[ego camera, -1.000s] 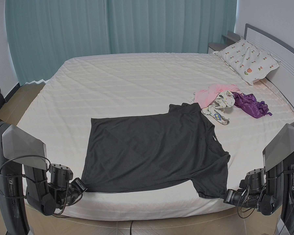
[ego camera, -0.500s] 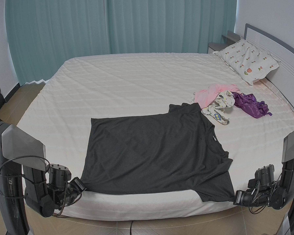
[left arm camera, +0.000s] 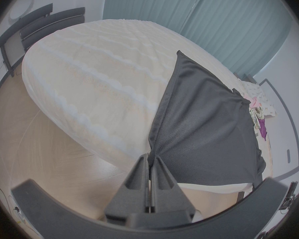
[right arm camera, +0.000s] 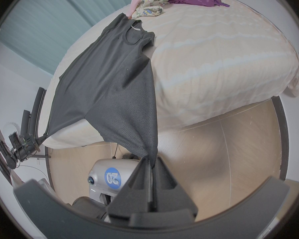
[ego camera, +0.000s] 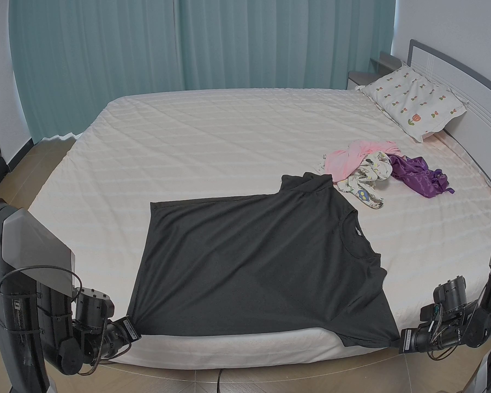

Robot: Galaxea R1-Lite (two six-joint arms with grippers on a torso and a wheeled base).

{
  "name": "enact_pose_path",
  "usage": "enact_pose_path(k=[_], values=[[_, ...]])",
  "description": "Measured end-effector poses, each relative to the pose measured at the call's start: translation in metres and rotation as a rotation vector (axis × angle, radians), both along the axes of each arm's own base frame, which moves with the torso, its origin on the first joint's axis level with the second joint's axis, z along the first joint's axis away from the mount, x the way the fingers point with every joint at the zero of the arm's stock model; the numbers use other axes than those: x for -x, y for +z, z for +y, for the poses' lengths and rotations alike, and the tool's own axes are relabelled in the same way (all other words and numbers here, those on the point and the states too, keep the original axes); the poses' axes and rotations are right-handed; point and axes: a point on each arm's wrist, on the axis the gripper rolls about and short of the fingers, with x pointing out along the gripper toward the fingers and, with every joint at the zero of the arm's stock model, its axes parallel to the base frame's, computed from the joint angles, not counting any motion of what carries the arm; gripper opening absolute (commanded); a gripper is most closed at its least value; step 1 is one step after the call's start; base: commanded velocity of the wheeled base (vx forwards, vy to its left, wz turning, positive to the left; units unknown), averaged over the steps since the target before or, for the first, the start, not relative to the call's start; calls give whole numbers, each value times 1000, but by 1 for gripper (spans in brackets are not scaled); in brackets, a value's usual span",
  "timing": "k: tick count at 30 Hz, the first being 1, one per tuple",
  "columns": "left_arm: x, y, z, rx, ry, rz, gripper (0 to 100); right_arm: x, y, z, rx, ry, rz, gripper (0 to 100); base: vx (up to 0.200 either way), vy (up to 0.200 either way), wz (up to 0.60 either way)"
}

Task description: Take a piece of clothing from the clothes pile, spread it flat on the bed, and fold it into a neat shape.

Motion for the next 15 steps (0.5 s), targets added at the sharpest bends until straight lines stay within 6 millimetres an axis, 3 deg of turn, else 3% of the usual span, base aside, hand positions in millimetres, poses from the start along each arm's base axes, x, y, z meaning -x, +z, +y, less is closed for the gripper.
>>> enact_pose_path(k=[15], values=[[6, -8, 1, -72, -27, 52, 0, 19, 3, -1, 63, 108, 110, 0, 0, 0, 0]])
